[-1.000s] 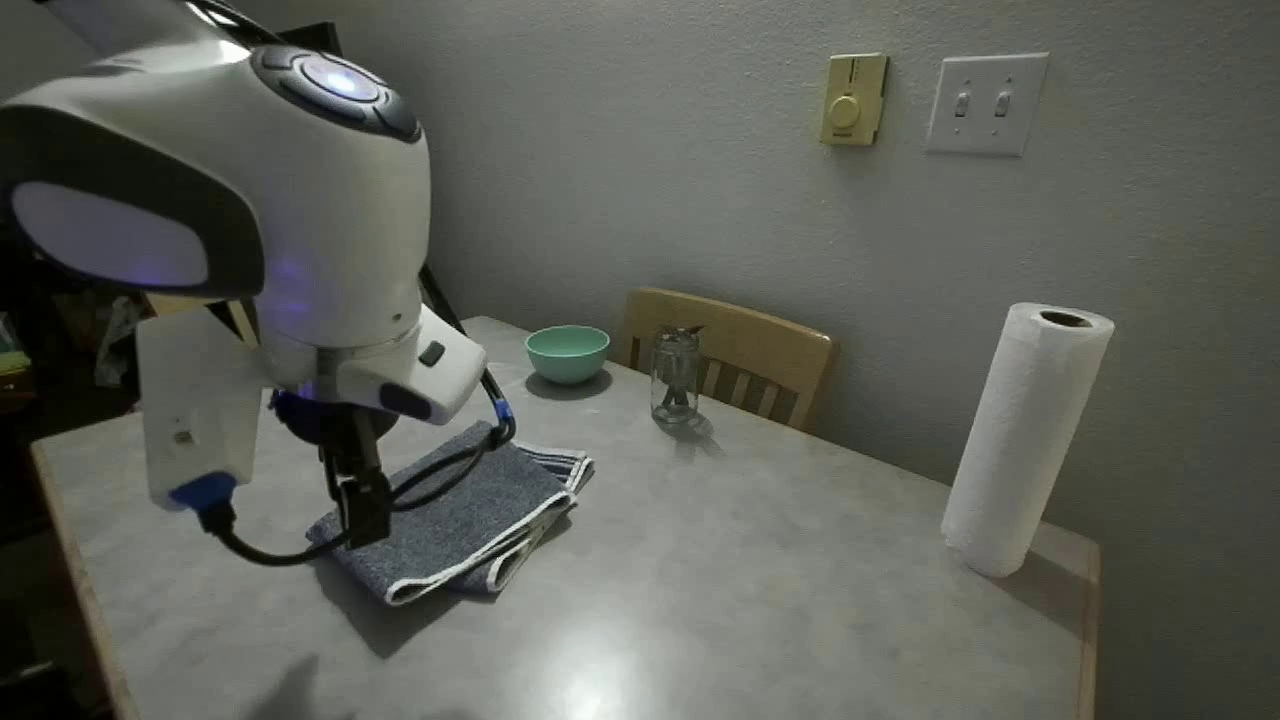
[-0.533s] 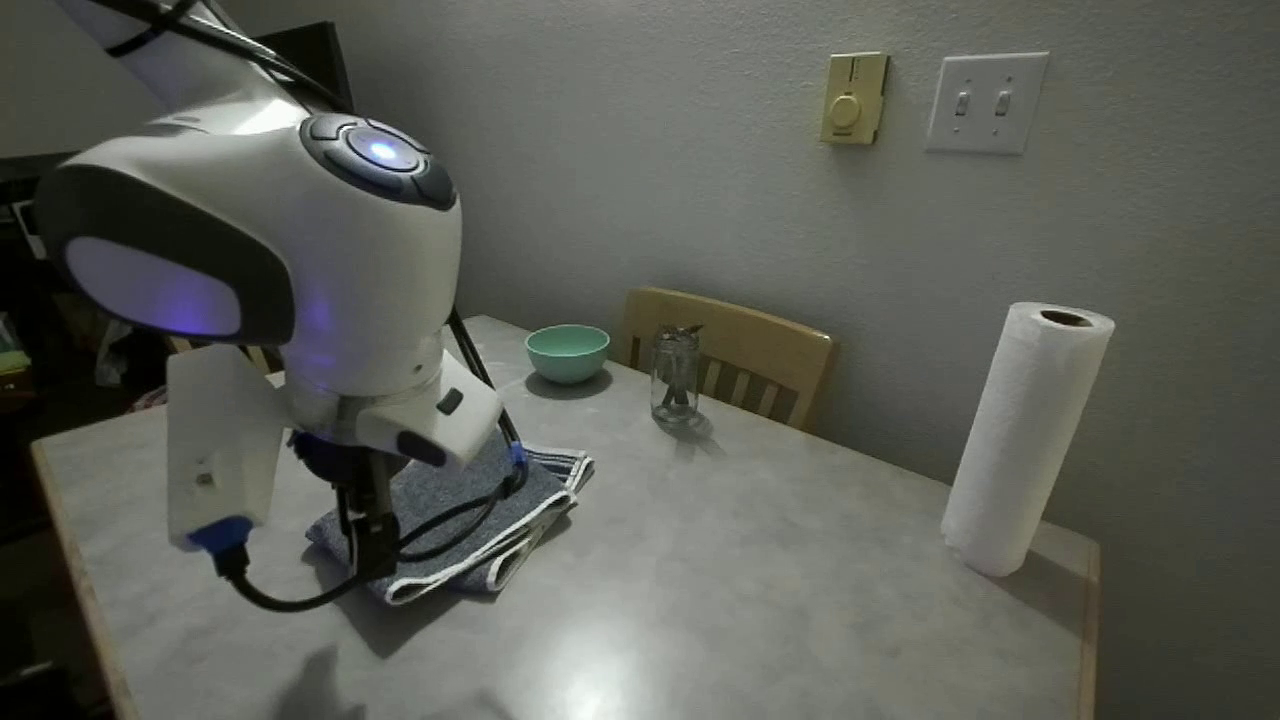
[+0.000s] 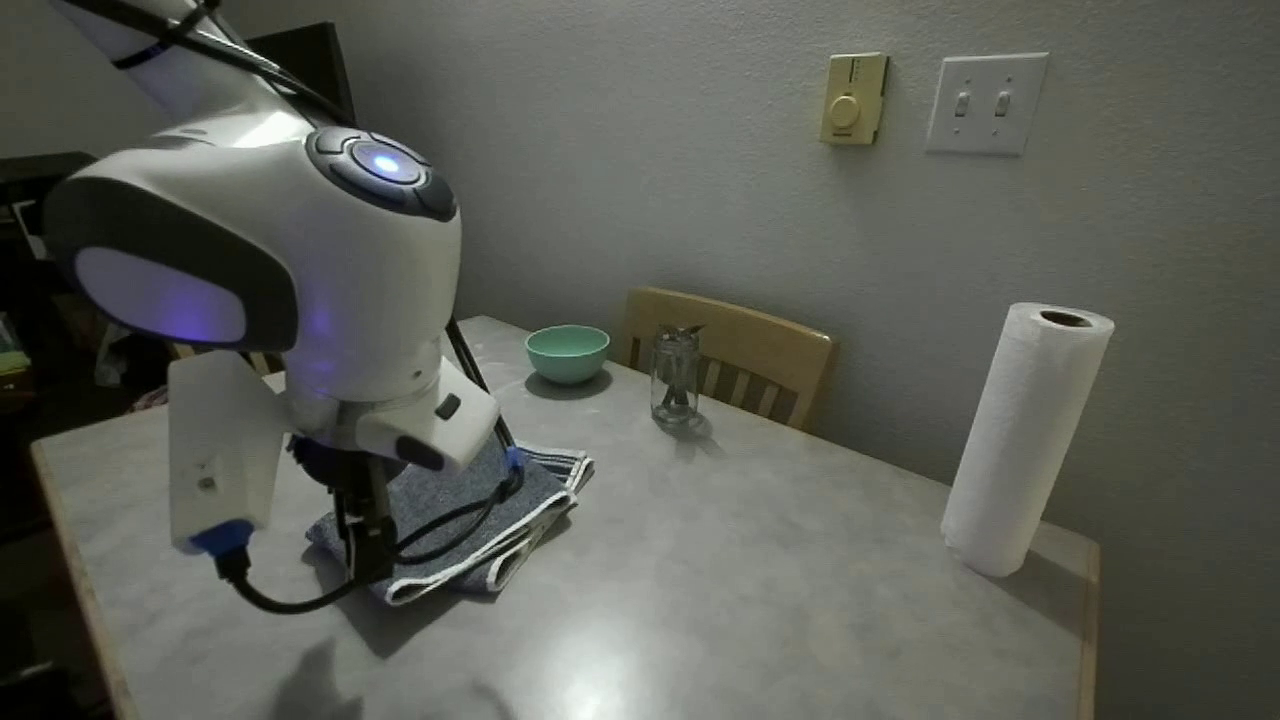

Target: Unfold the grey towel on the table.

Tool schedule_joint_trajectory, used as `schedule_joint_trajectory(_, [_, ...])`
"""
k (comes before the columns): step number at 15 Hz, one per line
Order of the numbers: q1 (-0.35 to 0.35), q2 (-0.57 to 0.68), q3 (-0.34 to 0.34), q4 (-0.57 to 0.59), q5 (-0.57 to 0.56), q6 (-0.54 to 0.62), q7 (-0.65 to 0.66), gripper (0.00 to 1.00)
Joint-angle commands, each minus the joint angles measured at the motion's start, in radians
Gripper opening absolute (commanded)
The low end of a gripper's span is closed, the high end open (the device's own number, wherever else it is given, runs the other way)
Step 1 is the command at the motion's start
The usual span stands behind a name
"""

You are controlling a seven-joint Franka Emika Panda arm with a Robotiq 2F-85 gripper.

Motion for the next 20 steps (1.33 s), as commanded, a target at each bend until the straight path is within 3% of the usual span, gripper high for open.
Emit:
schedule_joint_trajectory(1, [-0.042, 0.042, 0.029, 0.01, 0.031, 0.026, -0.042, 1.0])
schedule_joint_trajectory(6, [-0.07, 0.09, 0.038, 0.024, 0.061, 0.028, -0.074, 1.0])
schedule_joint_trajectory(13, [-0.11, 0.194, 0.074, 0.078, 0.247, 0.022, -0.223, 1.0])
schedule_joint_trajectory(20, [-0.121, 0.255, 0.08, 0.123, 0.262, 0.022, -0.223, 1.0])
